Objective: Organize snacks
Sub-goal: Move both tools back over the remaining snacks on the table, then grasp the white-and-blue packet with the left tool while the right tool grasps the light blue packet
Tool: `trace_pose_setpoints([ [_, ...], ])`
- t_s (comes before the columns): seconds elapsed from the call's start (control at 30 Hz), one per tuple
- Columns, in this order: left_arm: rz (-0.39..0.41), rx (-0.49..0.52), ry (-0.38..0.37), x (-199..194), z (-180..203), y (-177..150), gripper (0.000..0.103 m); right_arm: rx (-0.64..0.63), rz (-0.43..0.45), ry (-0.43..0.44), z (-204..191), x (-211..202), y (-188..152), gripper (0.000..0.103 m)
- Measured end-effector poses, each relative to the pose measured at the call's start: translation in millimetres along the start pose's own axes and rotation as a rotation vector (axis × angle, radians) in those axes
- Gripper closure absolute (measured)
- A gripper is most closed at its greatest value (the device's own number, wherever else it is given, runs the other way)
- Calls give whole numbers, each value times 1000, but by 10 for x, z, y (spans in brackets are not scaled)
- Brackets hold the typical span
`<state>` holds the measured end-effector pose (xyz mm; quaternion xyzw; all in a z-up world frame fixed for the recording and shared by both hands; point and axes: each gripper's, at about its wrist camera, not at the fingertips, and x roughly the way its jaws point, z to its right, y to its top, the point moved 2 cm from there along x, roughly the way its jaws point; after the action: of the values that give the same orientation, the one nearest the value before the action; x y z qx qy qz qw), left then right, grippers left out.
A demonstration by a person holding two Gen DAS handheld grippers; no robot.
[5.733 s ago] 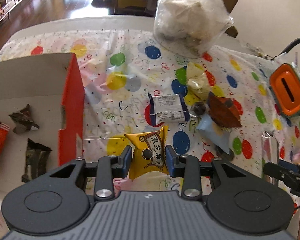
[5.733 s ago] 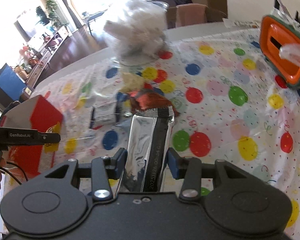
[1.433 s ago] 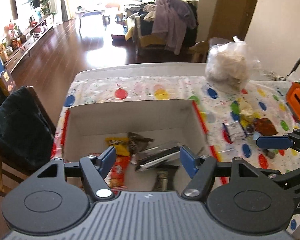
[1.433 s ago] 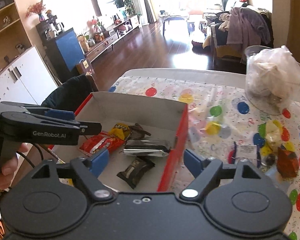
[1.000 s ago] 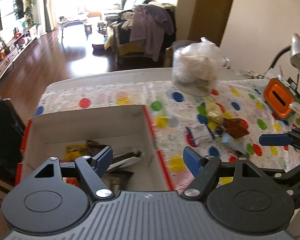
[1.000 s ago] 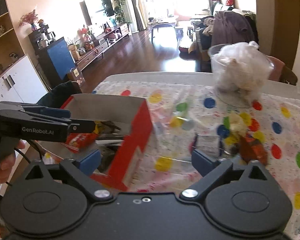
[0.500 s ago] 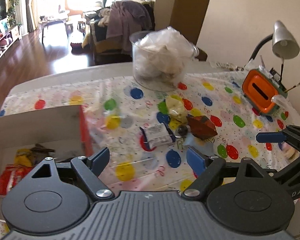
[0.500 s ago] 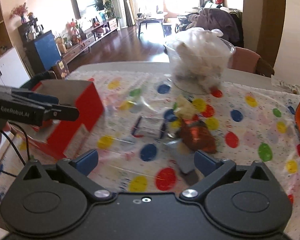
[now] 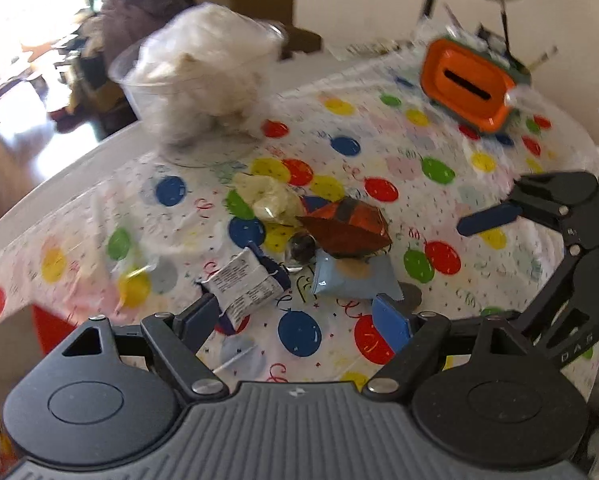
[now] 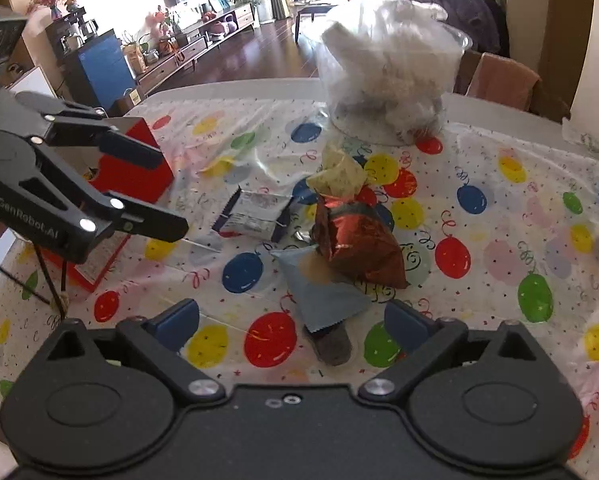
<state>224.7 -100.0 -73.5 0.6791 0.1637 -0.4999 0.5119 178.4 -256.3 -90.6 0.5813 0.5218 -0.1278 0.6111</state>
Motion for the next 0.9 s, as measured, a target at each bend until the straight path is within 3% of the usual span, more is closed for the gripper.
trace_pose_setpoints([
  [0.17, -68, 76, -12, 307, -84, 96, 19, 18, -26, 10, 152, 247, 32, 11],
  [0.4, -162, 91, -45, 759, -260, 187, 19, 50, -58, 48, 262, 592, 92, 17],
  [0.67, -236, 209, -60, 1136, -302, 197, 19, 16, -87, 69, 280, 831, 116, 23],
  [0.9, -247, 301, -34, 1381, -280, 108, 19, -71, -93, 29, 202, 952, 105, 28],
])
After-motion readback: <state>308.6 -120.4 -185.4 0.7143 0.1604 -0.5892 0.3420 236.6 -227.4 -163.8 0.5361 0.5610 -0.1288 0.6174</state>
